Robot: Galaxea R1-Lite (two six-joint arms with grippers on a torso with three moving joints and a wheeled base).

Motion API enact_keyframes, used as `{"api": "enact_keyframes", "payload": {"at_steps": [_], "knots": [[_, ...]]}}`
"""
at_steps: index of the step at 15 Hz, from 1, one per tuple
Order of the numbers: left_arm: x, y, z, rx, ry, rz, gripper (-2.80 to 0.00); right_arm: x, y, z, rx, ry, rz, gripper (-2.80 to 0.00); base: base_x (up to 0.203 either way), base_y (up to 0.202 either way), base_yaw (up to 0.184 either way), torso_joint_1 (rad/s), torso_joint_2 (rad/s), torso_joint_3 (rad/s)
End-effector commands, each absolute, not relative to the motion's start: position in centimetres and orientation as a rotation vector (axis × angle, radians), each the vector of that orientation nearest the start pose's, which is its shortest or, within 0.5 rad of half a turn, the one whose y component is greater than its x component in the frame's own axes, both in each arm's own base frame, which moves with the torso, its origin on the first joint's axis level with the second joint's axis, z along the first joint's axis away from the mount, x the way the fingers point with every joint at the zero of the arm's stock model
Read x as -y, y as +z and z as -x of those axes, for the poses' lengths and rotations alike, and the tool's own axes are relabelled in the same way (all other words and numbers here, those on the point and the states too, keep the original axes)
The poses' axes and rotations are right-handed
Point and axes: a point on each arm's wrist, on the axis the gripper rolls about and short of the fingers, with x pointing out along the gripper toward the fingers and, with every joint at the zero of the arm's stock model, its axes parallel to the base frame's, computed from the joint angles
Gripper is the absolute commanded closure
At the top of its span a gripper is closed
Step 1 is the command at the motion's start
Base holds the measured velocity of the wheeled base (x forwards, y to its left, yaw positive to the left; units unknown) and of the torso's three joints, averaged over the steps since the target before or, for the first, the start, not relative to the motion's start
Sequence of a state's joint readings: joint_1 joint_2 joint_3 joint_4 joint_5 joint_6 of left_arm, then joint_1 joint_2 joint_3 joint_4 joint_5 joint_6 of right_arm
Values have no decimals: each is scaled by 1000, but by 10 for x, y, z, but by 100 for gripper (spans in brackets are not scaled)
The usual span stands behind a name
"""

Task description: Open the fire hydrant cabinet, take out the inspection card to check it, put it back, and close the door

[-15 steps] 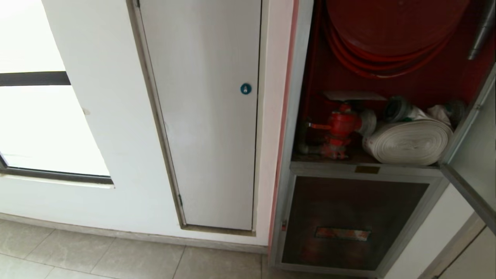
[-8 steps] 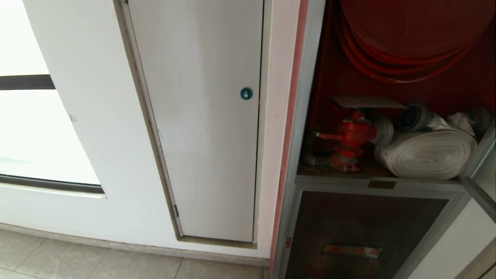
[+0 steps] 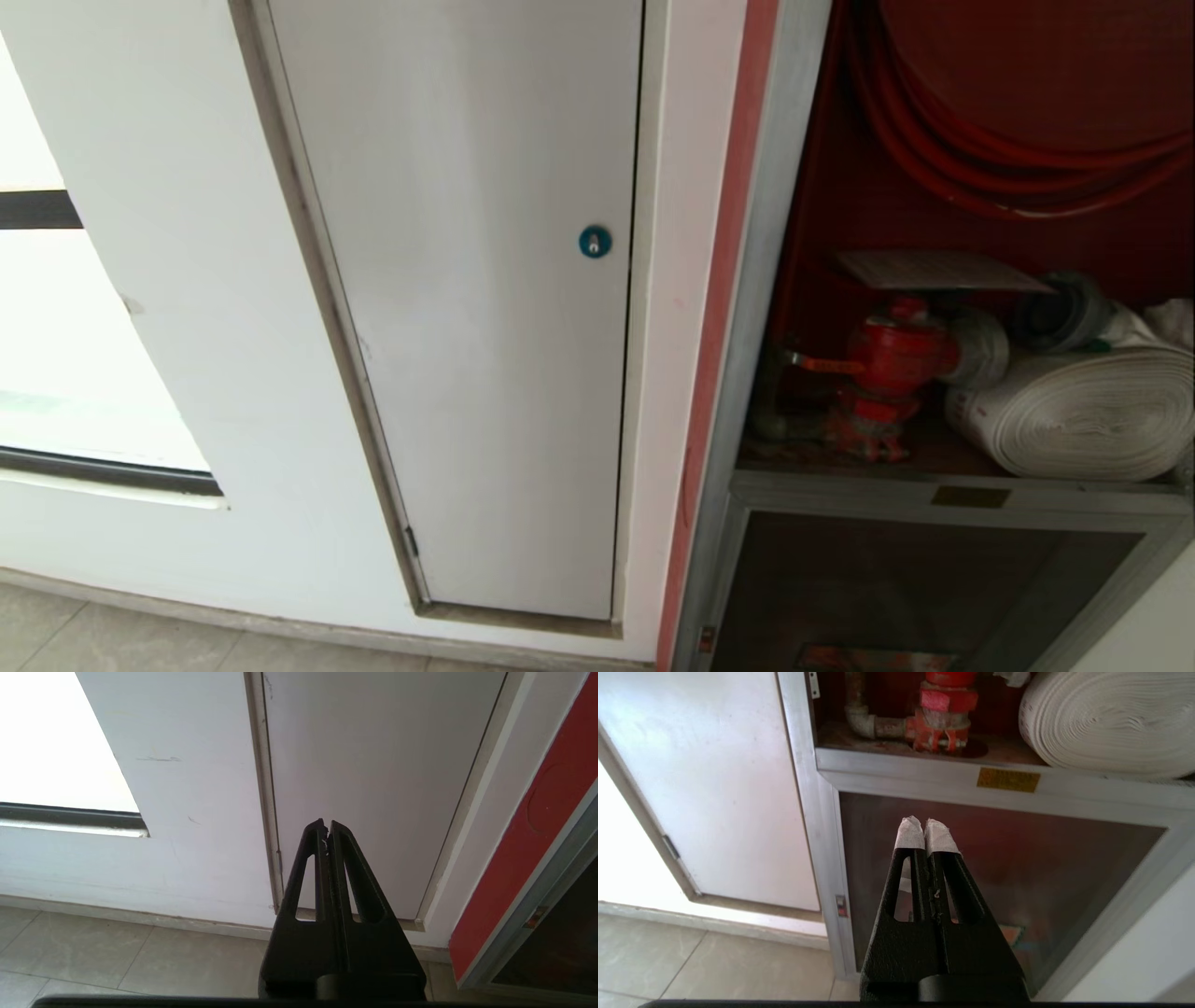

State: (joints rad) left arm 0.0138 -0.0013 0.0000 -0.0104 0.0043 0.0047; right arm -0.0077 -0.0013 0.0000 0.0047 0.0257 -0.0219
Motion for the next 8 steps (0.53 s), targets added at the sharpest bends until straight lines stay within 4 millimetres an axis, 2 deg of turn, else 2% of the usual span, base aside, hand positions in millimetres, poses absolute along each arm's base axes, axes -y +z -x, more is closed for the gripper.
{"api": "enact_keyframes", "payload": {"at_steps": [1,8], "knots": [[0,75,22,6,20,-5,0,-1,75,23,-1,18,23,0,192,0,1,2,2,2],[0,75,22,6,20,-5,0,-1,75,23,-1,18,21,0,196,0,-1,1,3,2]]}}
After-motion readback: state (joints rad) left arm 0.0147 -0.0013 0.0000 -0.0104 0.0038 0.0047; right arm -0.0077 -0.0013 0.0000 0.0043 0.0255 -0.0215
